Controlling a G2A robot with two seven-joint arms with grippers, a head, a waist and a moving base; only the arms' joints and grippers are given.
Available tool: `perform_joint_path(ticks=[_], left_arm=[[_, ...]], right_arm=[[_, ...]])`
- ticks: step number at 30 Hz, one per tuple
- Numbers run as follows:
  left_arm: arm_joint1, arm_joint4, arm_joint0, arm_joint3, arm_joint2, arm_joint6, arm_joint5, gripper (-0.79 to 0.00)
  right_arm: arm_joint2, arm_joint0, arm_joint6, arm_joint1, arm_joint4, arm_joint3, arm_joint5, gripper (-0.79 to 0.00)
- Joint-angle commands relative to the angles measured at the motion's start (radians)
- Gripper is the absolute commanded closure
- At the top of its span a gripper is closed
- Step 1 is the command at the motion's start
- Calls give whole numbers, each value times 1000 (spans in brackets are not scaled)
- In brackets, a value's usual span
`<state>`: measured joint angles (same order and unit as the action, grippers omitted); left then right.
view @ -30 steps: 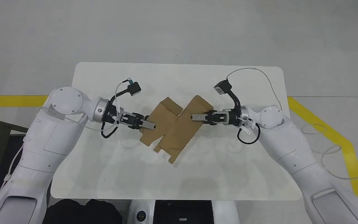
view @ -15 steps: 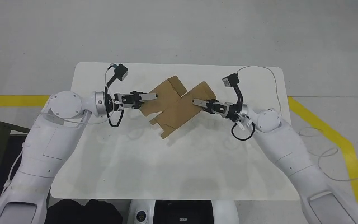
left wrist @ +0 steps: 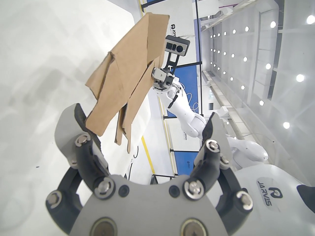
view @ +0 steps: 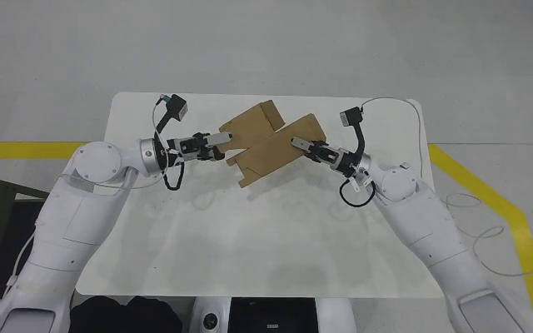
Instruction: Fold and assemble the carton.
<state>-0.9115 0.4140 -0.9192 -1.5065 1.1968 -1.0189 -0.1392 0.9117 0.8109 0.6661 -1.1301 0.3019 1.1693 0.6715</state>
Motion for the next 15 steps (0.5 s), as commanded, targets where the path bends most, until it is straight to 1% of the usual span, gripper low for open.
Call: perform_joint_path(ticks=[1, 10, 15], left_arm=[[-1, 6, 0, 1, 1, -2, 2, -785], [-4, 49, 6, -35, 6, -40, 23, -785], [-6, 46, 9, -34, 15, -23, 20, -785]], right_arm=[[6, 5, 0, 0, -2, -4, 1, 0], [37, 22, -11, 0, -35, 3, -6, 0], [34, 28, -2, -4, -45, 20, -13, 0]])
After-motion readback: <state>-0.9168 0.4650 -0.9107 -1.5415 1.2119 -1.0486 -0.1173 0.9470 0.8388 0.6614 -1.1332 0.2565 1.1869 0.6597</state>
